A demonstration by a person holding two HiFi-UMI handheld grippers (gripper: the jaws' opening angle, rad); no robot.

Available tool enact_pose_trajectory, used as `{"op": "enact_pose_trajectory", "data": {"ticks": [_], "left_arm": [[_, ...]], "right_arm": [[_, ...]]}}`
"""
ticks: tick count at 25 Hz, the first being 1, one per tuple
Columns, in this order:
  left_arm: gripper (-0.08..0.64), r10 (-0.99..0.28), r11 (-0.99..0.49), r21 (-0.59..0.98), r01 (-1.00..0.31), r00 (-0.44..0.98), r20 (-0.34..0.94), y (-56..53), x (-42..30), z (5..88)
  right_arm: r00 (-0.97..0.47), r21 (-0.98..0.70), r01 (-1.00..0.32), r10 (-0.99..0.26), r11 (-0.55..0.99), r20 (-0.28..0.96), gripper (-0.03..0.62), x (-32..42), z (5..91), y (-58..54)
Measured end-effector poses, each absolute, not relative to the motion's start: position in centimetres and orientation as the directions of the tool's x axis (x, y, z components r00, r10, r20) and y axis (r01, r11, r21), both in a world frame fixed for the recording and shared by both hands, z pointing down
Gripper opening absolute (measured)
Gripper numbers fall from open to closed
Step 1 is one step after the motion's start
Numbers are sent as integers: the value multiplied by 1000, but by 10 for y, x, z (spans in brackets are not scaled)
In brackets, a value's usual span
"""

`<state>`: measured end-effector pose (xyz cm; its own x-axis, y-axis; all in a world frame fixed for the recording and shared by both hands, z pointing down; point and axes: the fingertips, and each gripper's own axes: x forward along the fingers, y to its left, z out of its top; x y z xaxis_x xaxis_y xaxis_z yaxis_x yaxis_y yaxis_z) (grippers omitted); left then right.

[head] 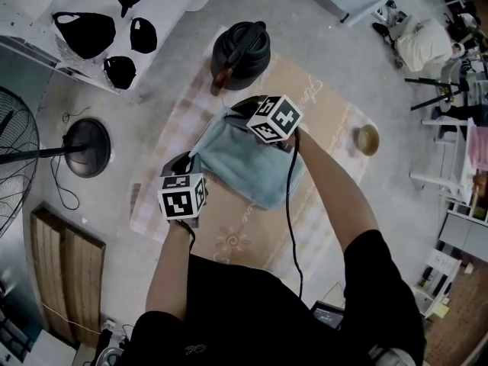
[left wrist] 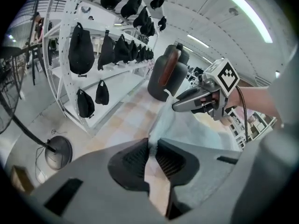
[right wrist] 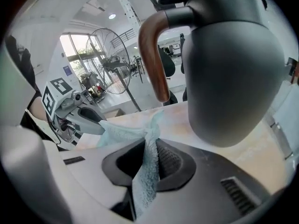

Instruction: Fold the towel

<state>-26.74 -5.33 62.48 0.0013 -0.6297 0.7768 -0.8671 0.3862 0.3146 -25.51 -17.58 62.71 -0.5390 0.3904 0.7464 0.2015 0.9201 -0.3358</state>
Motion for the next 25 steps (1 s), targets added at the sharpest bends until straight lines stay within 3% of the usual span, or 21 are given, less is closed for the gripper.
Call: {"op": "enact_pose_trajectory", "data": {"ticks": [7,25], "left_arm": [[47,-666,297,237,-925,-23,745,-63,-234,594],[46,-706,61,211,-975,107,700,-82,-136,547]], "right_arm": [[-624,-329,193,374,924,686,64,-233,607,-184],[-710,-225,126,246,966,660,75,-135,573,-200]]}}
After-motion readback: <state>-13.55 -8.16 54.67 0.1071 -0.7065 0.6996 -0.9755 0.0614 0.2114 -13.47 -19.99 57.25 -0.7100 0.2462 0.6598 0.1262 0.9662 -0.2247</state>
